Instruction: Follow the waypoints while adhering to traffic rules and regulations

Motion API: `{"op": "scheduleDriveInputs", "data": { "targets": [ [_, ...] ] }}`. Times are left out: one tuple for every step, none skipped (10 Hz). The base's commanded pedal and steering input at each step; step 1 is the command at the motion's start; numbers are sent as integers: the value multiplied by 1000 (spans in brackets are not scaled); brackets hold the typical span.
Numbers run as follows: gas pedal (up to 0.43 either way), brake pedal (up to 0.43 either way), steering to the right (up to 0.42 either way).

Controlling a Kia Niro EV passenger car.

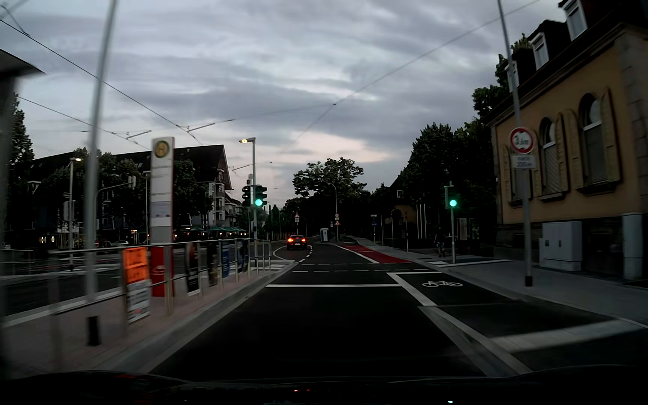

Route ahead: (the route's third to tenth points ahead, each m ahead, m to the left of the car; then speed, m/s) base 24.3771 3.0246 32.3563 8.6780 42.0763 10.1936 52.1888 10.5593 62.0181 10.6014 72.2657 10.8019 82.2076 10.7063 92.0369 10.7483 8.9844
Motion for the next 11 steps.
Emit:
{"op": "scheduleDriveInputs", "data": {
  "targets": [
    [150,0,-1],
    [150,0,-1],
    [150,0,-1],
    [150,0,-2],
    [150,0,-2],
    [150,0,-2],
    [150,0,-2],
    [150,0,-3],
    [150,0,-3],
    [150,0,-3],
    [150,0,-3]
  ]
}}
